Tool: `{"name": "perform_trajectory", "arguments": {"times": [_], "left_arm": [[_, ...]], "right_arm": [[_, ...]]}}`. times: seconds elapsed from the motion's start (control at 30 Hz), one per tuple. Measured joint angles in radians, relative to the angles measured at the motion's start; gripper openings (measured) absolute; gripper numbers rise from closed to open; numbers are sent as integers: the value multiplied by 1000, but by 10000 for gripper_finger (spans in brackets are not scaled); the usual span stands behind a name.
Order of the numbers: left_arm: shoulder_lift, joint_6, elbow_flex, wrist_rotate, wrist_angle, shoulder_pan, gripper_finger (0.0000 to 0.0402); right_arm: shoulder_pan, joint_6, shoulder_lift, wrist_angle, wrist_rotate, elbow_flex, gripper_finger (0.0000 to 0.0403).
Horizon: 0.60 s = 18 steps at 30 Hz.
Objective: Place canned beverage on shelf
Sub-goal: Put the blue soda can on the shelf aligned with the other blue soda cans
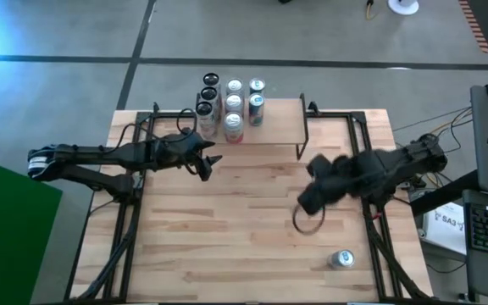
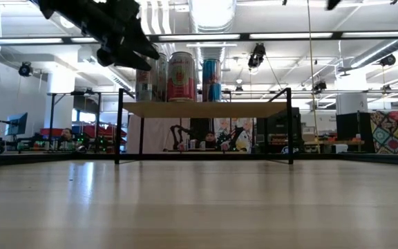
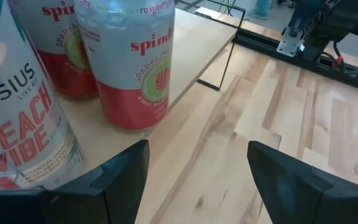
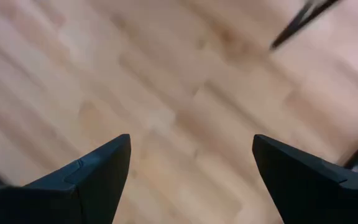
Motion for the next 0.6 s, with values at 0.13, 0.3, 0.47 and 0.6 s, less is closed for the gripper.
{"name": "perform_trajectory", "arguments": {"times": [0.13,0.3,0.47,0.6], "left_arm": [[7,1,0,0,9,0,259],[9,-2,0,0,7,0,259],[8,-7,0,19,2,0,259],[9,7,0,20,3,0,259]], "right_arm": [[107,111,29,-13,-77,0,326],[232,273,61,-14,-167,0,326],[345,420,75,-15,-237,-8,326],[465,428,89,-10,-248,-25,326]]}}
